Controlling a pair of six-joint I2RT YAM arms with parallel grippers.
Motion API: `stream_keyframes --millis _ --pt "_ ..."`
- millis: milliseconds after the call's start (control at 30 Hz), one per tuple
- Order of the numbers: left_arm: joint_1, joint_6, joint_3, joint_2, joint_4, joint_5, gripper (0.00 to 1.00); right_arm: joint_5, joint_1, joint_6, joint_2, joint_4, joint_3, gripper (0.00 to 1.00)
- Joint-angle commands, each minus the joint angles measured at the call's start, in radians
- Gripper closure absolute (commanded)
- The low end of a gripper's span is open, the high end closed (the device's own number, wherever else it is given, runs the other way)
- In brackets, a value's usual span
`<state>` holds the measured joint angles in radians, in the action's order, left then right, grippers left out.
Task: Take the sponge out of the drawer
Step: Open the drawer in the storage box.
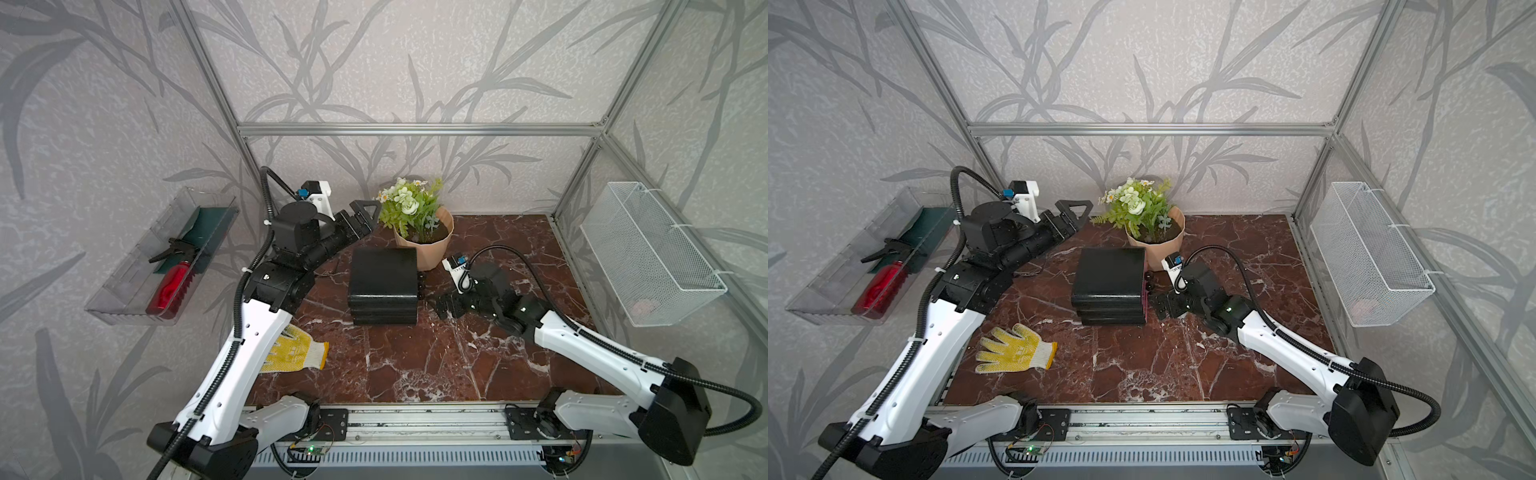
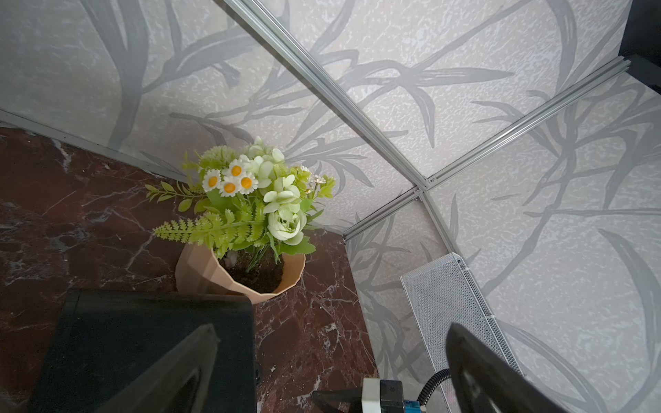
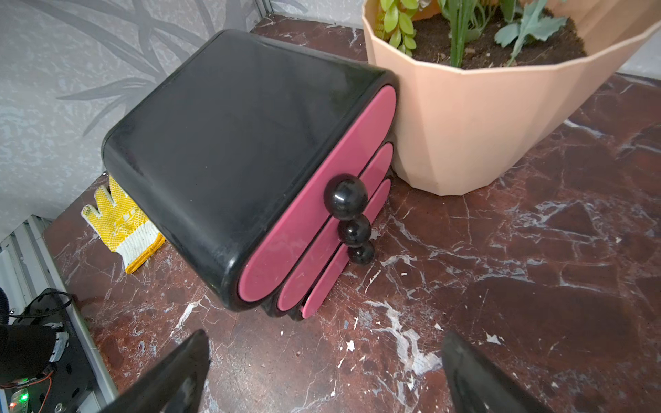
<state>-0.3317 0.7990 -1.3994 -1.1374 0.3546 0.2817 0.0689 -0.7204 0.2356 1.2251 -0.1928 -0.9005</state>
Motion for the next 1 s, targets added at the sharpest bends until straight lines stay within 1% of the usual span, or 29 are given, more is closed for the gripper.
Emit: stream_keyframes --millis 0,67,133,200,233,300,333,433,533,633,700,800,900,967 --pt "0.003 -0.07 0.07 0.058 -0.068 0.03 0.01 -0.064 0.005 0.011 -0.02 -0.003 -0.022 0.01" --pt "0.003 -0.122 0.128 0.087 -0.091 0.032 0.01 -0.091 0.01 0.026 -0.029 0.019 -0.018 0.01" --pt "0.003 -0.166 0.163 0.107 -0.069 -0.002 0.01 -0.116 0.021 0.053 -0.035 0.046 -0.018 0.01" --pt "0.003 -0.199 0.194 0.119 -0.061 -0.027 0.01 -0.093 0.045 0.109 -0.035 0.069 -0.019 0.01" --pt "0.003 -0.211 0.209 0.124 -0.061 -0.035 0.01 -0.068 0.066 0.172 -0.028 0.094 -0.01 0.01" --pt "0.003 -0.233 0.223 0.114 -0.048 -0.037 0.01 0.064 0.114 0.26 -0.001 0.222 0.023 0.01" --pt "0.003 -0.242 0.223 0.102 -0.034 -0.03 0.01 0.105 0.129 0.284 0.019 0.271 0.03 0.01" --pt "0.003 -0.267 0.214 0.05 0.017 0.043 0.03 0.11 0.135 0.283 0.038 0.323 0.046 0.01" --pt "0.002 -0.278 0.196 0.003 0.076 0.085 0.06 0.113 0.153 0.272 0.011 0.369 0.1 0.01" --pt "0.002 -0.273 0.223 0.0 0.063 0.085 0.06 0.203 0.218 0.271 0.009 0.297 0.077 0.01" --pt "0.002 -0.269 0.225 -0.003 0.071 0.085 0.06 0.23 0.249 0.268 0.019 0.266 0.07 0.01" --pt "-0.003 -0.284 0.192 -0.021 0.13 0.105 0.06 0.26 0.266 0.283 0.033 0.324 0.102 0.01" --pt "-0.026 -0.295 0.168 -0.041 0.188 0.092 0.06 0.346 0.294 0.328 0.077 0.428 0.122 0.01" --pt "-0.043 -0.295 0.172 -0.055 0.206 0.086 0.06 0.428 0.305 0.355 0.134 0.489 0.109 0.01"
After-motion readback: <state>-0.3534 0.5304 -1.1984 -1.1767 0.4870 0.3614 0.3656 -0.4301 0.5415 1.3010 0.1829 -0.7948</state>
